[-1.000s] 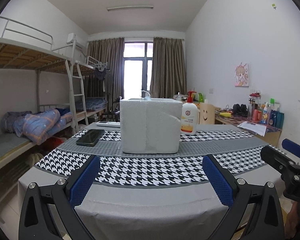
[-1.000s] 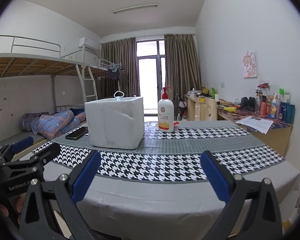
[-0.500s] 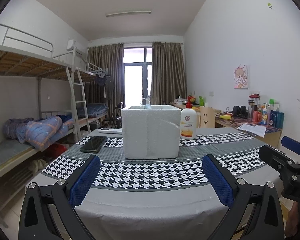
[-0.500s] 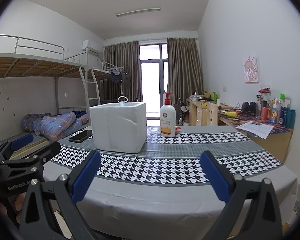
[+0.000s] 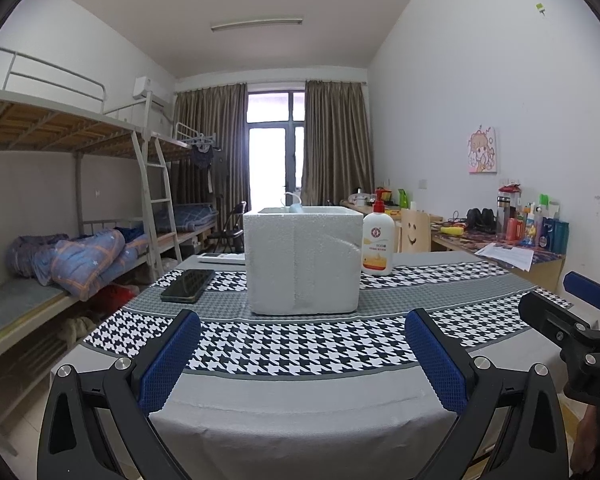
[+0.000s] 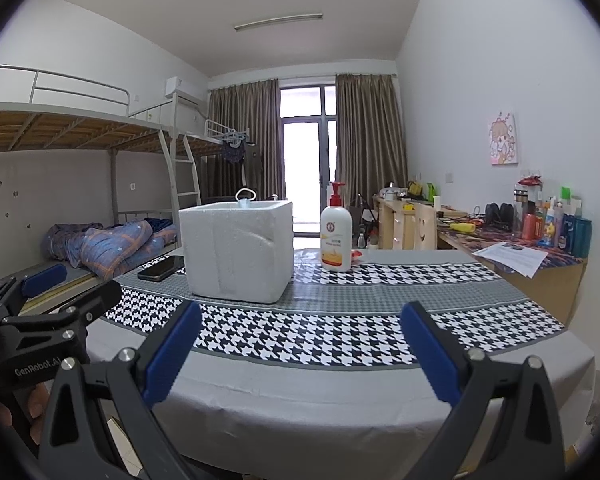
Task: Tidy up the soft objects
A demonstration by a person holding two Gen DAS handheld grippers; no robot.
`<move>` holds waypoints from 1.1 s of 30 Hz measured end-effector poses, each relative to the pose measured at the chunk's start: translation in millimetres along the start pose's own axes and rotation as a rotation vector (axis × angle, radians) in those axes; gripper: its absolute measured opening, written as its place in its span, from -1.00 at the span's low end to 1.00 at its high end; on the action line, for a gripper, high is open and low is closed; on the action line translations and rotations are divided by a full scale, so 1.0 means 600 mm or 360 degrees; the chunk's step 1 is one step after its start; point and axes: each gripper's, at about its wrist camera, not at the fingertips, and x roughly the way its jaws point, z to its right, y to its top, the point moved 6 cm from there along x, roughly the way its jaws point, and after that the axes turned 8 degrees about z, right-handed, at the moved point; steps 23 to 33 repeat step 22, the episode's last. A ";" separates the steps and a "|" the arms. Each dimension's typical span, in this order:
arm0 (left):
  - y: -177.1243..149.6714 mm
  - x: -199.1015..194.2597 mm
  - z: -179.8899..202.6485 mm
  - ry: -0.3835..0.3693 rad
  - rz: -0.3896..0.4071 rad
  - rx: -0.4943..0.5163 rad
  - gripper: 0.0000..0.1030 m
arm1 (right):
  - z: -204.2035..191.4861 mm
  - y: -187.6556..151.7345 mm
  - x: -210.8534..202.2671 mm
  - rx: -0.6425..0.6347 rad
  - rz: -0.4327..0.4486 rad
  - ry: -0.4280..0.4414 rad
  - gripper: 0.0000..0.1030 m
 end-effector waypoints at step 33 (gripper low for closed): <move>-0.003 0.001 -0.007 0.0000 -0.0010 0.0009 0.98 | 0.002 -0.002 0.006 0.0001 -0.0012 0.0009 0.96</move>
